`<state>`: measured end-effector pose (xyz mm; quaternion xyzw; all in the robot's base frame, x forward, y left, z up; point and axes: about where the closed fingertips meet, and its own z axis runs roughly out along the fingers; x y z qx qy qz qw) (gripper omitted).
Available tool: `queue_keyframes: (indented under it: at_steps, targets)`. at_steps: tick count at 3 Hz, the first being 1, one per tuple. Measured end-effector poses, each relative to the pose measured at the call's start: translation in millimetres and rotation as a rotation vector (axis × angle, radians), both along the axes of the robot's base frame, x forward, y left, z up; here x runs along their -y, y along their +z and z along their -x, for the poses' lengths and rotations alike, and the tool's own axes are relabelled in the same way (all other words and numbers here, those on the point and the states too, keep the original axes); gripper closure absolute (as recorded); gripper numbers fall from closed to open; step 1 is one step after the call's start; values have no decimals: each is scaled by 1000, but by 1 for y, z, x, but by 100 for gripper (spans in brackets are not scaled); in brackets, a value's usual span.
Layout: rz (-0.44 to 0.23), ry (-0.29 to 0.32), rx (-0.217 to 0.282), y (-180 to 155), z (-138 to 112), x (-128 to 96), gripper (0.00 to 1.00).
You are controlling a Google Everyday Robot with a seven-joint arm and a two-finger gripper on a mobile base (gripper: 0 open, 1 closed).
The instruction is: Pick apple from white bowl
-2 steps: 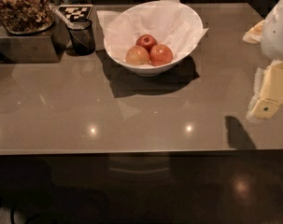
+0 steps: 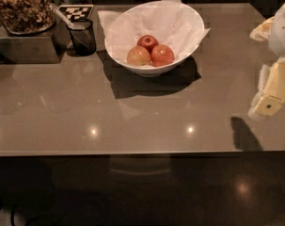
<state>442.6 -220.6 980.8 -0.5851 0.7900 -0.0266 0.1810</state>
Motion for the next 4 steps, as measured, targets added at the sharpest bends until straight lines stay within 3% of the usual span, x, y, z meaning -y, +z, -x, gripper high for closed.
queue_keyframes:
  at_steps: [1,2,3,4]
  targets:
    - [-110,-40,70,14,-25,8,0]
    - [-260,-17,143,31,-65,6,0]
    - [-364,48,171,43,-111,-8,0]
    - [-376,50,203,56,-118,-6,0]
